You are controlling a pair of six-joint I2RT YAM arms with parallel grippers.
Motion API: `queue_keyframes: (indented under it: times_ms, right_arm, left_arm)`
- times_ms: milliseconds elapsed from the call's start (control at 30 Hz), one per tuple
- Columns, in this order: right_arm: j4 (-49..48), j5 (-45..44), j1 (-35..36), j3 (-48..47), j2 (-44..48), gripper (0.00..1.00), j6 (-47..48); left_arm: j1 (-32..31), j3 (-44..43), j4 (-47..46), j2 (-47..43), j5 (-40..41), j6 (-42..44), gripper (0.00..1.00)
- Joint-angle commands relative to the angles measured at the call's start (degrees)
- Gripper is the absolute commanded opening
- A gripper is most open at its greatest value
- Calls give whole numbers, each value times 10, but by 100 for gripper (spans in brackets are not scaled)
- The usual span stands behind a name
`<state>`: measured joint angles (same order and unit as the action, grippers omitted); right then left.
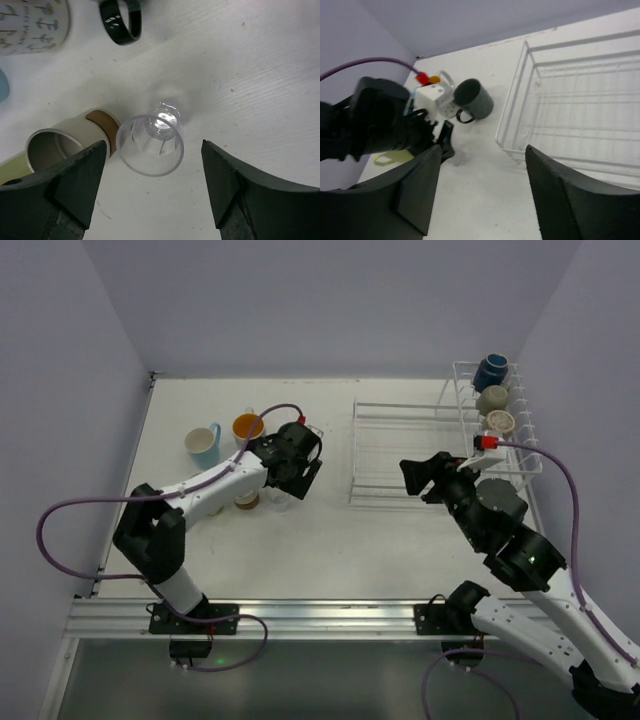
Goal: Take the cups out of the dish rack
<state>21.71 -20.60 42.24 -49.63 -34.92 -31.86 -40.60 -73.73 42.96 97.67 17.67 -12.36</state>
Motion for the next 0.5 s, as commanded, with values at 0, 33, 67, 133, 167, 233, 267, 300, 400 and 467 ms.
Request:
queue_keyframes:
  times_ms: [0, 33, 67, 133, 167, 233, 267, 300, 400, 467]
  right_arm:
    - [16, -130, -26, -68, -30, 58, 50]
    - [20, -147, -40, -93, -37, 52, 71]
    - [28, -159, -57, -107, -43, 47, 80]
    - [32, -135, -141, -140, -70, 46, 98]
    - [46, -118, -169, -152, -82, 46, 100]
    - [55, -96, -235, -179, -124, 51, 108]
    - [55, -95, -251, -184, -136, 53, 113]
    - [56, -95, -281, -188, -163, 55, 118]
    - [57, -74, -345, -202, -199, 61, 116]
    - [62, -36, -373, -211, -232, 65, 109]
  left_arm:
    - [-5, -34, -40, -117, 24, 0, 82]
    - [-7, -19, -56, -143, 24, -2, 90]
    - [-12, -7, -72, -197, 20, -4, 93]
    - [-25, 39, -127, -257, -19, -5, 96]
    - [-26, 60, -146, -319, -38, -6, 97]
    - [-26, 116, -187, -381, -88, -12, 99]
    - [-26, 135, -196, -439, -100, -11, 100]
    - [-26, 167, -206, -465, -115, -12, 100]
    - [-26, 230, -216, -561, -120, -12, 100]
    - [-26, 262, -221, -617, -117, -13, 100]
